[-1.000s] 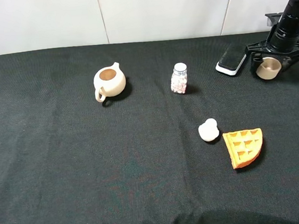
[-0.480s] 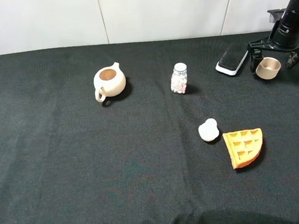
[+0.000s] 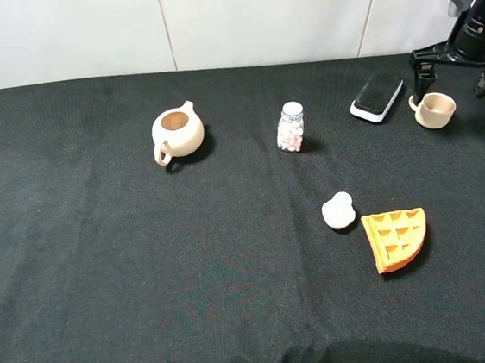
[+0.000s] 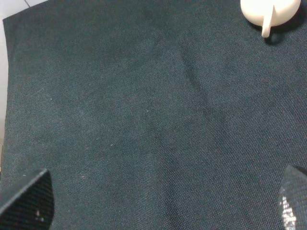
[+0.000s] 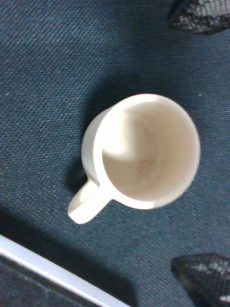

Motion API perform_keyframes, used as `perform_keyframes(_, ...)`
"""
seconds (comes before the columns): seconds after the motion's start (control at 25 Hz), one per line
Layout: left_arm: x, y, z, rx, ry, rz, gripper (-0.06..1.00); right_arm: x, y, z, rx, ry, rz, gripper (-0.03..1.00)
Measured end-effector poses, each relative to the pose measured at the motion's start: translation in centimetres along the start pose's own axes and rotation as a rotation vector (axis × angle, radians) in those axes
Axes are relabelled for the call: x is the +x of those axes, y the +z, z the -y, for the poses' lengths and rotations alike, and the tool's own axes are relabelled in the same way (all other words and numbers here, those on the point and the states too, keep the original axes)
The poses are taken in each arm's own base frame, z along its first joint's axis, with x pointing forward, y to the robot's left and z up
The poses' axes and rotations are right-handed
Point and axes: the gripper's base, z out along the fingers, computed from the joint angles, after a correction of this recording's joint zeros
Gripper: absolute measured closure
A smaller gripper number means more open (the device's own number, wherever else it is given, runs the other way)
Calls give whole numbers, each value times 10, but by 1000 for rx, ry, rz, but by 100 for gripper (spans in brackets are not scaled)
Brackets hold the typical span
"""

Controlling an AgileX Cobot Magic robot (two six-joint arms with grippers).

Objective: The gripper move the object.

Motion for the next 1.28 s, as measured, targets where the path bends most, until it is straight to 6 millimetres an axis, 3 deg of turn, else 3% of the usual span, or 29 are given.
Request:
perform_keyframes(0.4, 0, 0, 0, 0, 0, 0, -5, 8, -29, -1, -6, 3, -6, 27)
perform_keyframes(1.28, 0, 0, 0, 0, 0, 0, -5, 49, -147, -4, -39, -51, 128, 27)
